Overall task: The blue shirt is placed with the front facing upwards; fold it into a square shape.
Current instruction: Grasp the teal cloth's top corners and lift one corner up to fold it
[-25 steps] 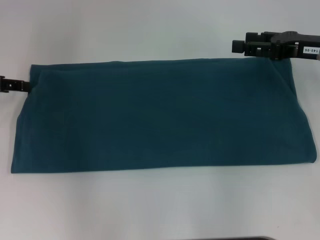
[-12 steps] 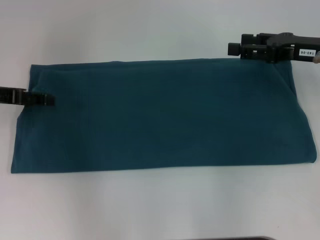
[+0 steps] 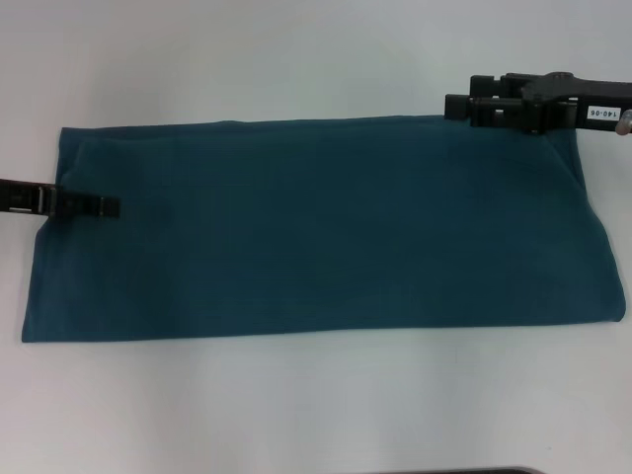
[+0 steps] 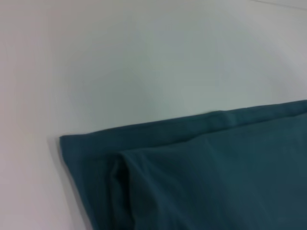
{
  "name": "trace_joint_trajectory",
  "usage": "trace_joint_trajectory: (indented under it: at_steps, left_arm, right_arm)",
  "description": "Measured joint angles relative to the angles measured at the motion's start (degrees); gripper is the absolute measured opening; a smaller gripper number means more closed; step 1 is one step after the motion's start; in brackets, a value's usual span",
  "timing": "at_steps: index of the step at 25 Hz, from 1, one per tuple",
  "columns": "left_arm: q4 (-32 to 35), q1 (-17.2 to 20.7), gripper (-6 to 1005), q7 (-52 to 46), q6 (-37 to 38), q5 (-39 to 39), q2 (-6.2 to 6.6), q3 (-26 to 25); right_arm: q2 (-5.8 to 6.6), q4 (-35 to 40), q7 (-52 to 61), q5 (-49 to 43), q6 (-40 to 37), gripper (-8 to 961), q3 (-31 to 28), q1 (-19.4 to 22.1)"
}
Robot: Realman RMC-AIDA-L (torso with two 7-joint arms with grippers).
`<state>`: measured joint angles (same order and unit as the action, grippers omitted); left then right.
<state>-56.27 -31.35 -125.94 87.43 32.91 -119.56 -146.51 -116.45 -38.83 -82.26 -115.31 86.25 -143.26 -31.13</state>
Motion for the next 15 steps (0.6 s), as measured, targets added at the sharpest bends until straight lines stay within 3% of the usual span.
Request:
trace_joint_trajectory:
  at_steps: [15]
  left_arm:
    - [3.3,0.1,738,0.8,-5.1,0.0,-0.60,2.1]
  right_arm:
    - [-0.25,0.0,0.0,0.0,0.4,778,0.1,0.0]
